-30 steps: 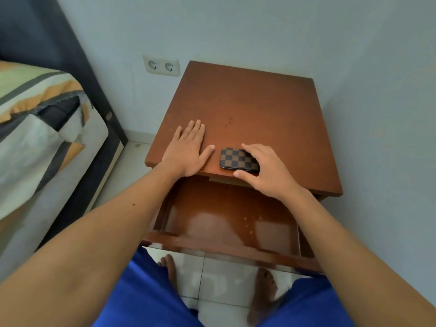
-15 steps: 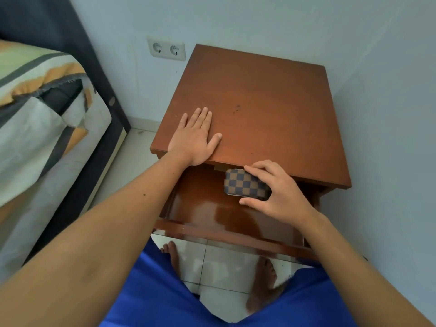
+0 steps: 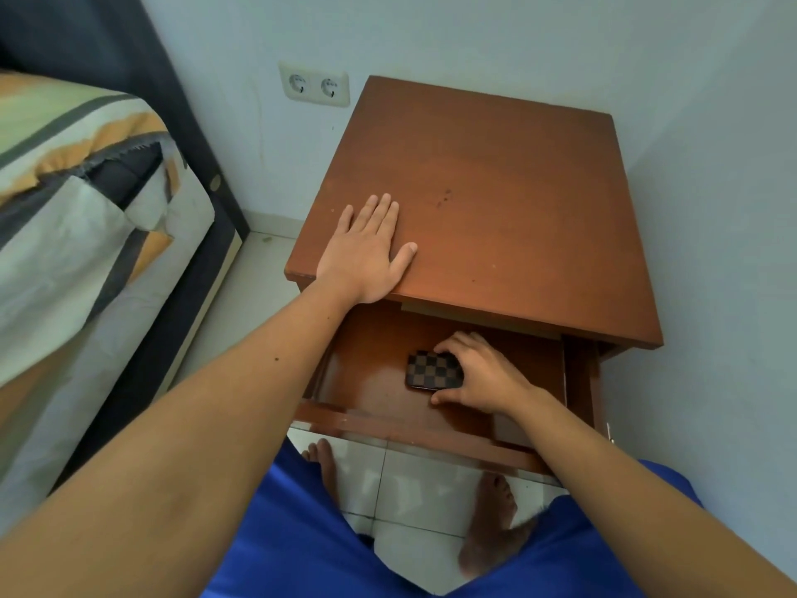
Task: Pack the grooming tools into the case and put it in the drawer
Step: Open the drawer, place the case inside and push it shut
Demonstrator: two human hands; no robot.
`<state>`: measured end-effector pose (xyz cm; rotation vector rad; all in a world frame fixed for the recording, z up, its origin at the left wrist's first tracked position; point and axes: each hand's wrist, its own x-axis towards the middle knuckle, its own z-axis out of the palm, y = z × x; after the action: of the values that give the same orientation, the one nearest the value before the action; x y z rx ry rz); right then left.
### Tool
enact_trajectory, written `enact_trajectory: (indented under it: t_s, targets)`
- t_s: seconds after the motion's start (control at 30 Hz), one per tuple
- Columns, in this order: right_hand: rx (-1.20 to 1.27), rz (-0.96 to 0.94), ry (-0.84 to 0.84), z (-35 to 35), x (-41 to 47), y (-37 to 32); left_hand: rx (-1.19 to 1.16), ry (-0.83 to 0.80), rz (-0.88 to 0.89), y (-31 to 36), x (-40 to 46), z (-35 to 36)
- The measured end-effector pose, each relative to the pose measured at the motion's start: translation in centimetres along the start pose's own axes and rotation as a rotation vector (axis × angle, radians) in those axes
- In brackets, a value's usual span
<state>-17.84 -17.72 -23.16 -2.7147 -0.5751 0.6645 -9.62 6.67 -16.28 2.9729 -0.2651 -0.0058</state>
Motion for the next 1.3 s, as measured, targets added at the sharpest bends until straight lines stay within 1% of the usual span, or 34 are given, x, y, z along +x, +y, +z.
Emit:
enact_trajectory:
  t_s: [0.07, 0.23, 0.47, 0.57, 0.7, 0.8, 0.87, 0.9, 1.0, 1.07, 1.2, 1.3]
  targets:
    - [-0.015, -0.012, -0.019, 0.5, 0.5, -0.2, 0.010, 0.003, -0.002, -0.4, -0.1, -0.1]
    - [-0.036, -0.035, 0.000, 1.0, 0.9, -0.2, 0.008, 0.005, -0.003, -0.7, 0.1, -0.1]
    - [-0.056, -0.068, -0.040, 1.9, 0.9, -0.3, 0.007, -0.021, -0.023, -1.7, -0.8, 1.0]
    - [0.003, -0.074, 0.002, 0.9, 0.0, -0.7, 0.018, -0.030, -0.025, -1.7, -0.7, 1.0]
    - [0.220, -0.095, 0.101, -2.0, -3.7, -1.9, 0.013, -0.023, -0.007, -0.9, 0.0, 0.6]
    - [0.257, -0.166, 0.066, -3.5, -7.8, -3.5, 0.014, -0.015, -0.004, -0.9, 0.2, 0.2]
    - [0.186, -0.196, 0.046, -3.3, -10.0, -4.0, 0.014, -0.007, -0.002, -0.8, 0.3, 0.1]
    - [0.105, -0.208, 0.079, -2.9, -10.7, -3.9, 0.012, -0.005, -0.001, -0.8, 0.4, 0.1]
    - [-0.166, -0.218, 0.280, -2.0, -11.0, -3.2, 0.004, -0.004, -0.009, -0.9, 0.5, 0.0]
    - [-0.218, -0.192, 0.335, -2.1, -10.5, -3.2, 0.006, -0.009, -0.020, -1.2, 0.2, 0.3]
    - [-0.338, -0.149, 0.338, -3.0, -9.4, -3.7, 0.000, -0.020, -0.020, -1.3, -0.7, 0.9]
    - [-0.375, -0.096, 0.315, -3.8, -8.4, -3.2, -0.006, -0.028, -0.014, -1.2, -1.2, 1.2]
